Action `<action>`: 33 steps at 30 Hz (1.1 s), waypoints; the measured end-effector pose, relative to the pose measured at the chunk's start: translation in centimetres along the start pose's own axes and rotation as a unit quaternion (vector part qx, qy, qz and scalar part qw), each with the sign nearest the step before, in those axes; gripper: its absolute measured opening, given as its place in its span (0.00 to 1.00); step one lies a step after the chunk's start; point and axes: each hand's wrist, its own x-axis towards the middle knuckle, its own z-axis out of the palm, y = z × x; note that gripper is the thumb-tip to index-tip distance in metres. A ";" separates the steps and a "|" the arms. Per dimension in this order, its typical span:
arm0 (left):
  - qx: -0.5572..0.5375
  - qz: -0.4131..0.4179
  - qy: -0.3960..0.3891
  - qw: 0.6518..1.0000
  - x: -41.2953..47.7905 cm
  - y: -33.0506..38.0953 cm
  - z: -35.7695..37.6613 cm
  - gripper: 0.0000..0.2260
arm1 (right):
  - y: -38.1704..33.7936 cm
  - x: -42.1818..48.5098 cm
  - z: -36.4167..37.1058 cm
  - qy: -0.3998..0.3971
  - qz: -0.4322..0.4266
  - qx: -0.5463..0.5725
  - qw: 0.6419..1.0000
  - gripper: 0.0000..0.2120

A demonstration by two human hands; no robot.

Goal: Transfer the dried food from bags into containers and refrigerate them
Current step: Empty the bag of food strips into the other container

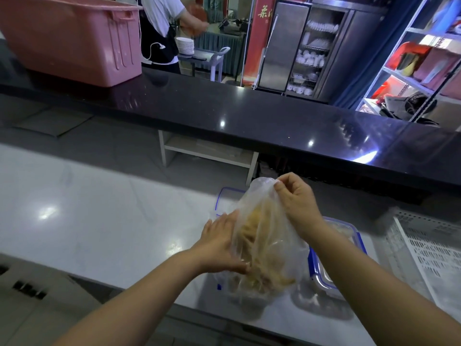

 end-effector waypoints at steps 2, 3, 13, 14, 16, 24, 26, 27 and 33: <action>0.034 -0.002 -0.044 0.998 -0.3 0.2 1.0 0.55 | 0.3 -0.5 0.3 -0.043 0.007 -0.042 0.998 0.06; 0.058 -0.001 -0.056 0.997 -0.4 0.3 1.2 0.54 | 0.6 -0.7 0.2 -0.065 0.007 -0.067 0.996 0.06; 0.032 -0.004 -0.036 0.999 -0.1 -0.1 1.4 0.39 | 6.4 -5.1 -3.1 -0.329 0.019 -0.325 0.886 0.45; 0.023 -0.005 -0.036 0.999 0.1 -0.1 1.4 0.37 | 6.9 -5.5 -3.1 -0.327 0.022 -0.349 0.878 0.51; 0.010 -0.005 -0.044 0.999 0.4 0.1 1.3 0.34 | 7.6 -6.1 -2.7 -0.302 0.017 -0.379 0.875 0.55; -0.056 -0.015 -0.023 0.998 1.2 0.0 -0.1 0.29 | 7.5 -5.4 -0.1 -0.178 0.007 -0.362 0.915 0.50; -0.081 -0.043 -0.010 0.996 1.6 -0.2 -0.4 0.27 | 7.3 -4.5 0.5 -0.137 0.004 -0.359 0.923 0.43; -0.095 -0.058 -0.005 0.994 1.7 -0.2 -0.6 0.26 | 7.1 -4.1 0.8 -0.129 0.009 -0.345 0.930 0.39; -0.145 -0.083 0.021 0.986 0.8 -0.8 -1.3 0.18 | 6.4 -3.3 1.1 -0.111 0.022 -0.261 0.959 0.09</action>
